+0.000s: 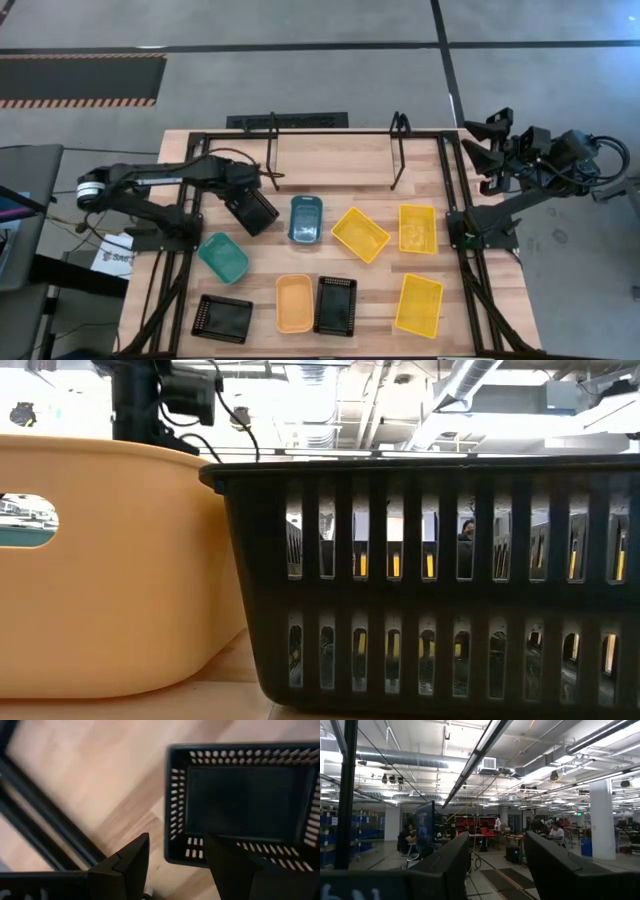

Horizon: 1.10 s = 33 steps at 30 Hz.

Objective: Stack baskets on shelf by color
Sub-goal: Put the middle black bin on the shelf

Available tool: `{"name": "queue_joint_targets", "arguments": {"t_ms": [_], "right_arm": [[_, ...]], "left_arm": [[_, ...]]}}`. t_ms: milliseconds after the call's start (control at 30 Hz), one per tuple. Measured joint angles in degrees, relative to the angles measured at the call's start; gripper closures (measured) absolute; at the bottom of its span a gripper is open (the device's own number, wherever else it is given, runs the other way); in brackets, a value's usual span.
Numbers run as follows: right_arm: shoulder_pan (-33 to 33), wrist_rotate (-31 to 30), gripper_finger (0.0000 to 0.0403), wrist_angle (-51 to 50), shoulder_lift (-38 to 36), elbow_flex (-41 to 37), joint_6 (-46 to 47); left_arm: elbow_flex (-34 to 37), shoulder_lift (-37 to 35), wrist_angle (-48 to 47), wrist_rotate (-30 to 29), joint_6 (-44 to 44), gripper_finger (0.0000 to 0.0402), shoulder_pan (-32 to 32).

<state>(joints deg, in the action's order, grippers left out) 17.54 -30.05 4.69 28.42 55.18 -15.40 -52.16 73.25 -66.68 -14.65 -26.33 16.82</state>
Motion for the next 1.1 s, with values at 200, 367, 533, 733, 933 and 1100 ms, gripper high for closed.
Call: {"name": "queue_joint_targets", "arguments": {"t_ms": [200, 367, 533, 733, 933, 1100], "right_arm": [[0.07, 0.21, 0.0190, 0.00, -0.04, 0.00, 0.57], [0.07, 0.21, 0.0191, -0.20, -0.04, 0.42, 0.55], [0.07, 0.21, 0.0191, -1.92, -0.07, 1.73, 1.16], [0.07, 0.23, 0.0191, -2.80, -0.07, 2.14, 1.88], [0.07, 0.23, 0.0191, -2.65, -0.07, 2.14, 1.92], [0.07, 0.22, 0.0193, -2.49, -0.07, 2.14, 2.03]], "left_arm": [[0.00, 1.41, 0.18, -1.21, 1.71, 0.0223, 3.86], [0.13, 1.36, 0.46, 4.19, 5.65, 0.0223, 6.98], [2.21, 1.40, 1.64, 4.80, 7.17, 0.0223, 7.81], [6.08, 1.40, 4.73, 6.07, 6.94, 0.0223, 7.81], [8.83, 1.40, 10.58, 8.58, 5.90, 0.0223, 7.83], [9.46, 1.40, 13.49, 10.53, 5.20, 0.0239, 7.83]]}}
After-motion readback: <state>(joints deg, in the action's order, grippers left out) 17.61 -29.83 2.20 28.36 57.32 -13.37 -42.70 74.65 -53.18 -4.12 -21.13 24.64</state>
